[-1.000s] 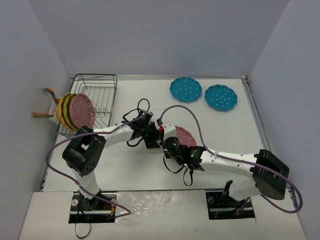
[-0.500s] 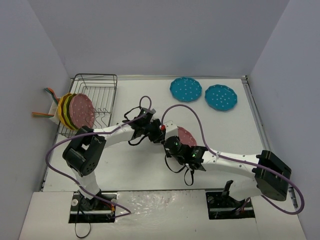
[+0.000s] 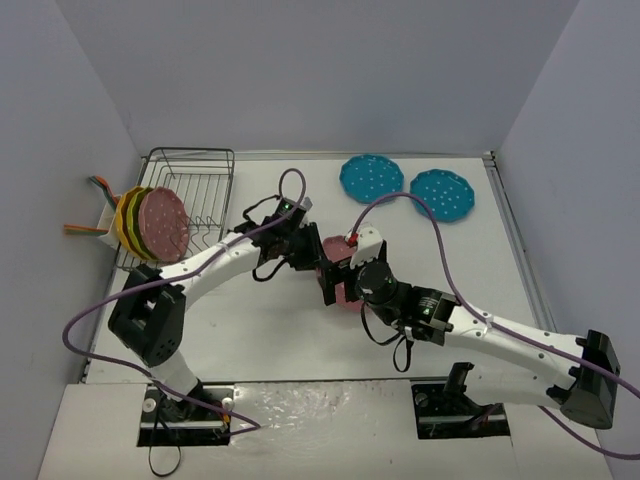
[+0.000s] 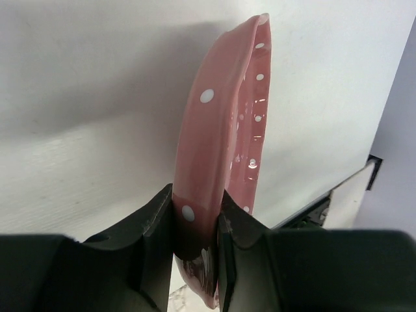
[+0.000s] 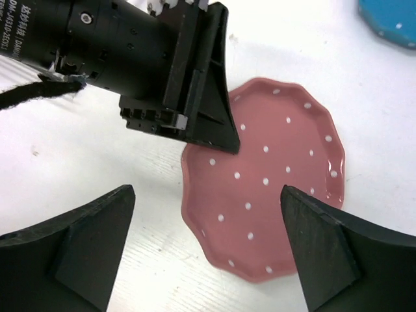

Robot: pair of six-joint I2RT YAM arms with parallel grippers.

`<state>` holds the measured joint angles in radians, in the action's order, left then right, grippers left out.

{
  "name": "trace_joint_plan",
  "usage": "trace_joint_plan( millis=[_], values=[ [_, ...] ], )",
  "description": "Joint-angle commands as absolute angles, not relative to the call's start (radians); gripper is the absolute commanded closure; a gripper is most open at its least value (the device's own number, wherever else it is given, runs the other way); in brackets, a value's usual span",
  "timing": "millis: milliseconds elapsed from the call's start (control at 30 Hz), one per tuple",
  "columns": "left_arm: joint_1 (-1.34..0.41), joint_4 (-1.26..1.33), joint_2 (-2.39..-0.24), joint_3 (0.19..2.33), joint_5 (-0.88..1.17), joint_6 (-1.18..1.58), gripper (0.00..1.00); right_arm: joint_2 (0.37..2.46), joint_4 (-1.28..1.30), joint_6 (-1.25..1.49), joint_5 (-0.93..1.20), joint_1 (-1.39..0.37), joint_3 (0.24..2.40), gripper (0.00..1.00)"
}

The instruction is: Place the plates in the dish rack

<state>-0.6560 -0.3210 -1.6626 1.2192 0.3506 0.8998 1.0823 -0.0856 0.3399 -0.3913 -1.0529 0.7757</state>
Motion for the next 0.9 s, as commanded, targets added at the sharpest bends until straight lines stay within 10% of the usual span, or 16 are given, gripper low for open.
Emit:
trace_joint_plan(
  millis=[0, 867],
  values=[
    [-0.619, -0.422, -1.469, 1.43, 0.249, 0.636, 1.0, 0.989, -0.022, 0.329, -0.457, -1.043, 0.858, 0.0],
    [0.038, -0.582, -1.308, 1.621, -0.129, -0.258, 1.0, 0.982, -0.009, 0.283, -0.346, -0.915, 0.85, 0.0]
  ],
)
